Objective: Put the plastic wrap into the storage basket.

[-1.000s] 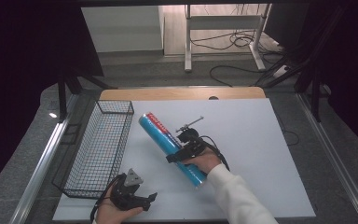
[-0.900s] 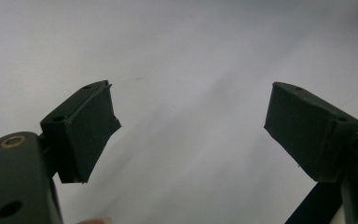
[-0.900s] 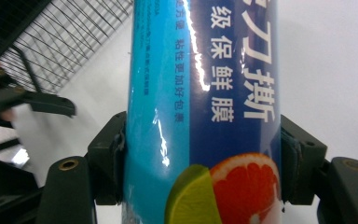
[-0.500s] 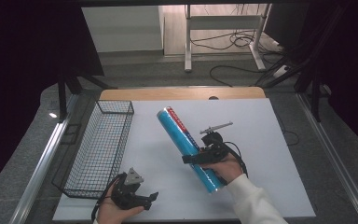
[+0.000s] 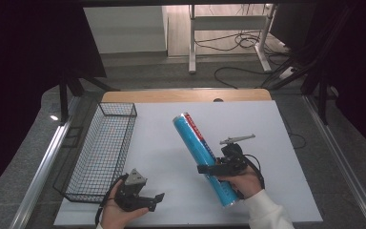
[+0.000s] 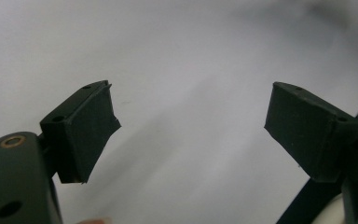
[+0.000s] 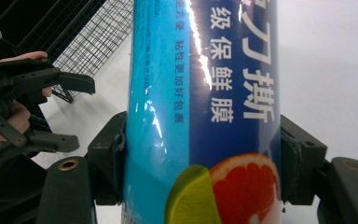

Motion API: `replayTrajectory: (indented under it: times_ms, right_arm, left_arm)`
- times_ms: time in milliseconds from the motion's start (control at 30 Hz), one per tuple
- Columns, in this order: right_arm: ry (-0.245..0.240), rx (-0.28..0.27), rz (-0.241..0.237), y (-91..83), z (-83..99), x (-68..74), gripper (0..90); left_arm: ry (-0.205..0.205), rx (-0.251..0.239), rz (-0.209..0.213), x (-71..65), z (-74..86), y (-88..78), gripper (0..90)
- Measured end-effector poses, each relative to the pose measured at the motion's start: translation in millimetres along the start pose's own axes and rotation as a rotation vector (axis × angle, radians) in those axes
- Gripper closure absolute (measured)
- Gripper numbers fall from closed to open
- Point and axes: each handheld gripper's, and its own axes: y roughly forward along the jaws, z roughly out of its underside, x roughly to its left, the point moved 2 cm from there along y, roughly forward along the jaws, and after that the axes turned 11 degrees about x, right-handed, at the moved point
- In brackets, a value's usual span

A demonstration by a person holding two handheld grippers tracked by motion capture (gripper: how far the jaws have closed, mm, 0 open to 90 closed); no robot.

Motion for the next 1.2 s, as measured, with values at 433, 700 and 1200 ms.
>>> replayTrajectory:
  times_ms: [433, 700, 1200]
  right_arm:
    - [0.015, -0.037, 0.003, -4.5, 17.2, -8.4, 32.4]
    - [0.012, -0.053, -0.005, -2.9, 17.3, -5.9, 32.4]
    - [0.001, -0.086, -0.027, 4.8, 17.2, 4.8, 32.4]
  left_arm:
    - [-0.063, -0.159, 0.140, 0.0, -39.1, -18.1, 14.0]
    - [-0.123, -0.214, 0.341, 7.4, -73.1, -7.4, 10.7]
    - [-0.177, -0.248, 0.584, 4.8, -112.1, 29.4, 9.4]
